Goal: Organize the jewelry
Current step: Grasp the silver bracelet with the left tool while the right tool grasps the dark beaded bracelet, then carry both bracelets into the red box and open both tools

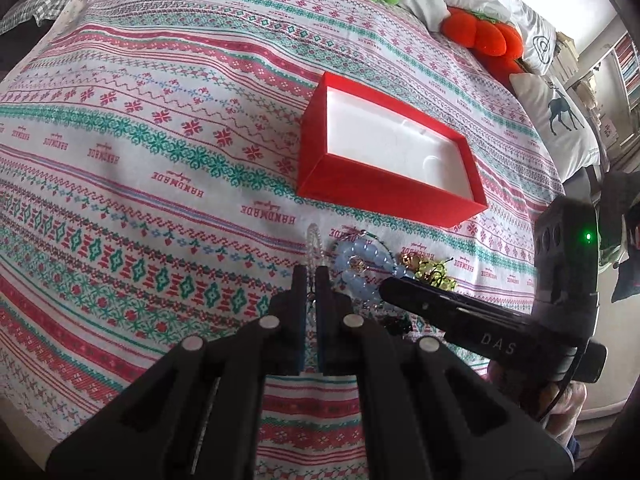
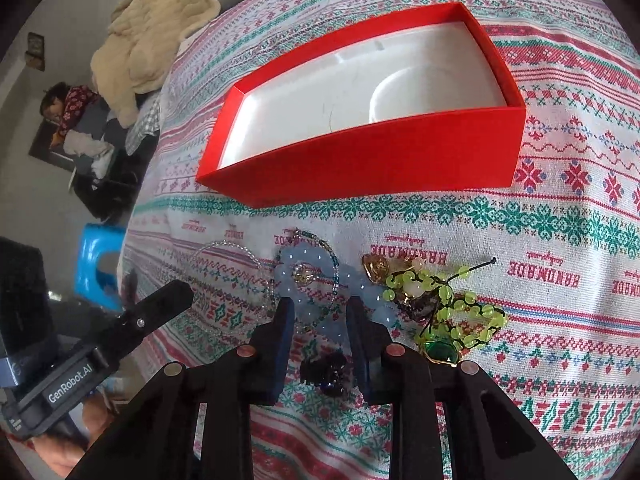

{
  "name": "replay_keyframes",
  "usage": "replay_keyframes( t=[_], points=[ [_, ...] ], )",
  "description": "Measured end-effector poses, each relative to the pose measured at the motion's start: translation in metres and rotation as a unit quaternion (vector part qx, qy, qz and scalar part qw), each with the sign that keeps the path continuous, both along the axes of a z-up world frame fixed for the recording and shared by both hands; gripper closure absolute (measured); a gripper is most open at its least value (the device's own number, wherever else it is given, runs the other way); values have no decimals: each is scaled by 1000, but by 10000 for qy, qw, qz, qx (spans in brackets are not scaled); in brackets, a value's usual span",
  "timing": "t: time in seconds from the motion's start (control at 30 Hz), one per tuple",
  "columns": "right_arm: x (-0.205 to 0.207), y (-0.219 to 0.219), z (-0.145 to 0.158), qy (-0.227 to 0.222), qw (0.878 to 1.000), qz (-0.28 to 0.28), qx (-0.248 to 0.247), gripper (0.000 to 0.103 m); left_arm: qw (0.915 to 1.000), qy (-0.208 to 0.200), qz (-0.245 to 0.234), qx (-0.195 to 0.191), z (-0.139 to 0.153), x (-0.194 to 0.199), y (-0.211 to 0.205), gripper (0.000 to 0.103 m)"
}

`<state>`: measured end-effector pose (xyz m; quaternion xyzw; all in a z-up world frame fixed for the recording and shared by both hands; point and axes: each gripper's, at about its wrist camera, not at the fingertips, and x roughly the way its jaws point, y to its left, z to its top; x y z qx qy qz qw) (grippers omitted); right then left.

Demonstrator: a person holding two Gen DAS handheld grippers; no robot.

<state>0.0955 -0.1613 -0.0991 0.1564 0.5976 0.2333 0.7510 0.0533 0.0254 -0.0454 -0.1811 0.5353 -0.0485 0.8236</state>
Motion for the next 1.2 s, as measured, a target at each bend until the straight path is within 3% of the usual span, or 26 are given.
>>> replay_keyframes(
  t=[0.13, 0.2, 0.3, 0.87, 1.03, 1.2],
  points=[
    [7, 4, -7, 103, 9998, -67, 138, 78, 9998, 162, 35, 116, -10, 3, 0, 98],
    [8, 6, -7, 99, 9999, -72, 109, 96, 9997, 214, 53, 100, -13, 4, 1, 98],
    [7, 8, -7, 60, 9999, -73, 102, 100, 9997, 203, 45, 138, -13, 4, 1, 98],
    [-3, 0, 63, -832, 9946, 152, 609, 100, 9959, -800, -392, -153, 57, 4, -1, 98],
    [9, -14, 88, -1088, 9912, 15, 755, 100, 9902, -1211, -563, -406, 83, 17, -11, 99],
    [32, -23, 98, -1213, 9907, -175, 583, 100, 9863, -1351, -601, -725, 86, 40, -15, 98]
  ],
)
